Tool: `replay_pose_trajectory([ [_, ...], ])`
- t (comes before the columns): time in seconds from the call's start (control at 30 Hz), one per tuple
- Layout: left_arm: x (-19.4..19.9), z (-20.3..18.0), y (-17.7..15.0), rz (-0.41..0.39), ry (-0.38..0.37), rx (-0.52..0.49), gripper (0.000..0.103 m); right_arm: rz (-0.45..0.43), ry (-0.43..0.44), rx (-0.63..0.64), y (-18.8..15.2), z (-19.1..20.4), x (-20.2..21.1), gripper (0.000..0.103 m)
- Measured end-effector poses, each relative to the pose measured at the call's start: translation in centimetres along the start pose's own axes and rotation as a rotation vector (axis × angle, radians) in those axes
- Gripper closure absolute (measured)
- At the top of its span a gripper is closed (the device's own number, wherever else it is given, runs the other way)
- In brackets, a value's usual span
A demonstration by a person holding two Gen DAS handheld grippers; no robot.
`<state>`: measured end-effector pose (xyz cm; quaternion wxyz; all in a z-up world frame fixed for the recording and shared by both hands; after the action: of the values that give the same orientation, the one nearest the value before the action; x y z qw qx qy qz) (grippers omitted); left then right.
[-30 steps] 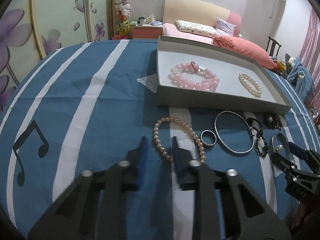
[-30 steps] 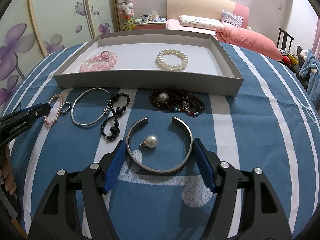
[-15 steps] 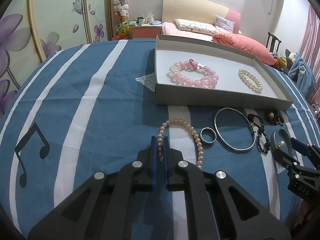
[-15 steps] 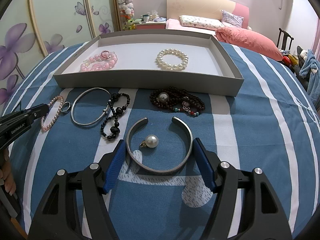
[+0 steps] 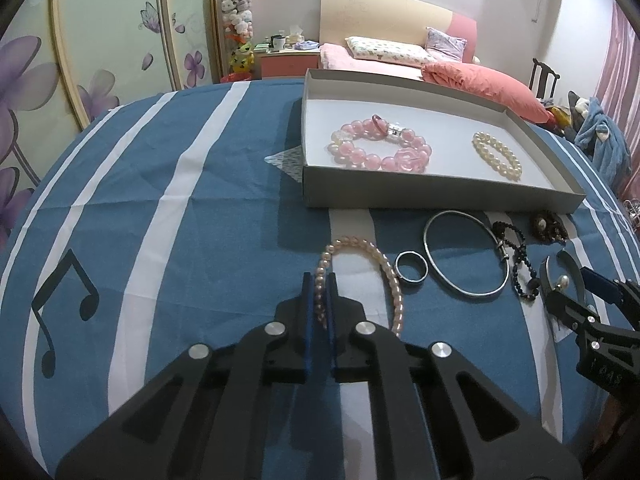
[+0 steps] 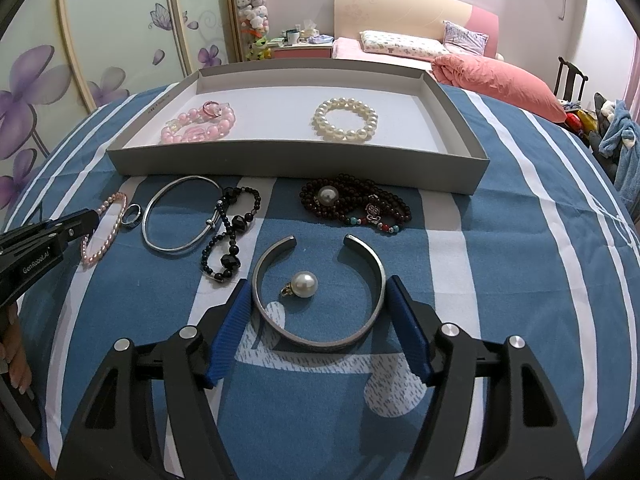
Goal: Organize jewelry
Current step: 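Close the right tool on the silver pearl cuff while the left tool lifts its bracelet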
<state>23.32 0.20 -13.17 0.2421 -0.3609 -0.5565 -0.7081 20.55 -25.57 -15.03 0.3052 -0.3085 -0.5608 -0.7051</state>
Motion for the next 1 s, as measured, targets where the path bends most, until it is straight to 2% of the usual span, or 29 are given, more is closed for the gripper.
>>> replay_pose_trajectory([
  [0.17,0.7,0.1,0.1,-0.039,-0.02,0.017,0.097,-0.013,0.042,-0.056,0.3,-0.6,0.3,0.036],
  [0.47,4.1,0.4,1.4,-0.199,-0.047,0.05,0.097,-0.136,0.098,-0.096,1.5,-0.6,2.5,0.036],
  [1.0,9.5,-2.2,2.3,-0.369,-0.004,0.007,0.097,-0.323,0.154,-0.09,2.2,0.9,7.1,0.036],
])
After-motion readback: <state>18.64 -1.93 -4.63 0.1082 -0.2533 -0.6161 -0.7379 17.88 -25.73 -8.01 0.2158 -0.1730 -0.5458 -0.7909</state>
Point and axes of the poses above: each gripper's, at about its wrist camera, not at the fingertips, and x roughly against the way its jaws point, z to its left, y to its top, the point moved 6 cm from there along -x, roughly the way its jaws point, and after that the axes turned 14 degrees about -x, right-handed, at the moved point
